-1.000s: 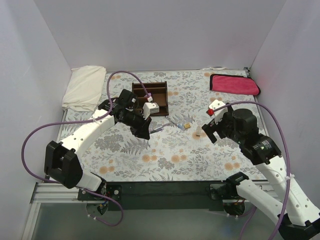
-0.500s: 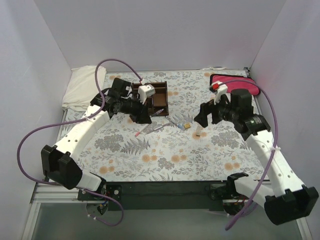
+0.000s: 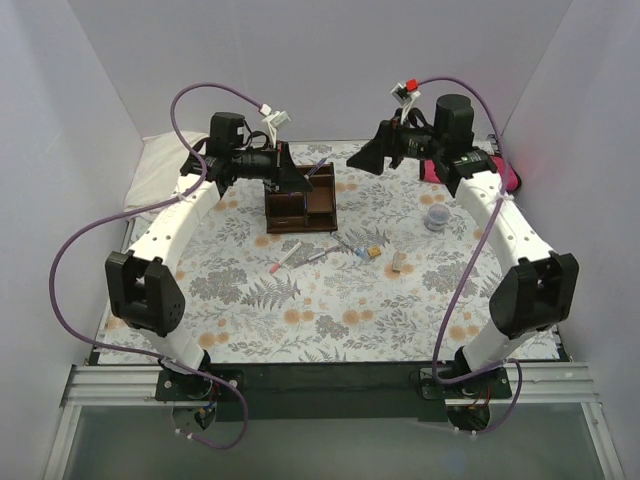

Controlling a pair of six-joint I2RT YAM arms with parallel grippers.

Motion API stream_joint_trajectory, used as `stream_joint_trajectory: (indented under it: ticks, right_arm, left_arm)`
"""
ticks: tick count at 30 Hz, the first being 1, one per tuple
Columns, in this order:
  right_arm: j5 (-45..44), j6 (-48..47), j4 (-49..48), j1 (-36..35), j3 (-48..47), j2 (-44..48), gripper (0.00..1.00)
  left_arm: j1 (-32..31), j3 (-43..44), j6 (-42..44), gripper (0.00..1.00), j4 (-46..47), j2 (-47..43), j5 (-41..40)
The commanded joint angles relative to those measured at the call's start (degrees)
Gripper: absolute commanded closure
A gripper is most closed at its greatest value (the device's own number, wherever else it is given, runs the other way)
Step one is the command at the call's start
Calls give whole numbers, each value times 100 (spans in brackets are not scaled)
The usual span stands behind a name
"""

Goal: Sort the stationery into containers
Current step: Place the pen in the storage box.

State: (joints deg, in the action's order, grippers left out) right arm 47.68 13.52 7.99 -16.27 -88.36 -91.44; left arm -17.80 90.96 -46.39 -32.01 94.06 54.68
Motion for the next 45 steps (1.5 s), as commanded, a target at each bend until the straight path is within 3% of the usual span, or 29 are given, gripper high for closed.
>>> stream_joint_trajectory:
  ticks: [1, 13, 23, 45]
  right_arm:
    - [654, 774, -746, -192, -673, -610, 7]
    - [391, 1478, -1194, -377, -841, -1122, 7]
    - [382, 1566, -1291, -649, -920, -964, 24]
    - [417, 1399, -1379, -851, -973, -832, 36]
  left_arm:
    - [49, 448, -617, 100, 643, 314, 1001]
    - [49, 1047, -784, 100, 819, 851, 913]
    - [40, 915, -889, 100, 951, 780, 975]
    - [40, 678, -599, 100, 758, 508, 764]
